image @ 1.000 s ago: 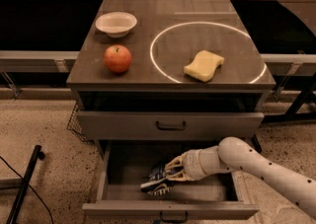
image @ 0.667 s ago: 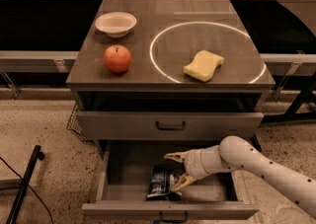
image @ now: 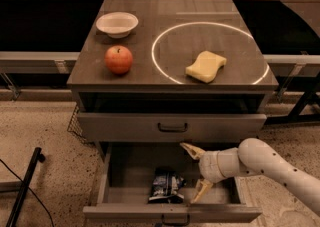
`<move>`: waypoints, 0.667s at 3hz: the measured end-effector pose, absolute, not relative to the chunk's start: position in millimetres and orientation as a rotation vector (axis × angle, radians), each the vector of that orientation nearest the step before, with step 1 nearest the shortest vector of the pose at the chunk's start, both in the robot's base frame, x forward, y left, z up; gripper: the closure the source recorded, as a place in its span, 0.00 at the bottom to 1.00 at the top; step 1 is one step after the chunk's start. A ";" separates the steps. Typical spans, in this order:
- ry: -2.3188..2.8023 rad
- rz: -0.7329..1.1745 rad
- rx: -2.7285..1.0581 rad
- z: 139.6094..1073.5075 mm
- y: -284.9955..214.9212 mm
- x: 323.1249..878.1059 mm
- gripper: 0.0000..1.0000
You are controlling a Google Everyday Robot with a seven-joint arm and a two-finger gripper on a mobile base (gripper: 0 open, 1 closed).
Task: Place blue chip bag into middle drawer
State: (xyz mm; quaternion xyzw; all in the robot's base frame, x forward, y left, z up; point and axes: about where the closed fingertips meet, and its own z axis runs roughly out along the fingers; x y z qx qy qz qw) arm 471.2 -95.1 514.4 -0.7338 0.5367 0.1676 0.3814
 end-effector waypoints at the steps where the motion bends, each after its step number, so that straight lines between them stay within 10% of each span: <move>1: 1.486 0.368 -1.858 526.4 -134.0 459.6 0.00; 2: 1.603 0.329 -1.848 530.9 -167.8 450.6 0.00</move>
Offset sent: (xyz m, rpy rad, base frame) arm -0.0333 -0.1249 0.0238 -0.2155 0.1171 -0.2660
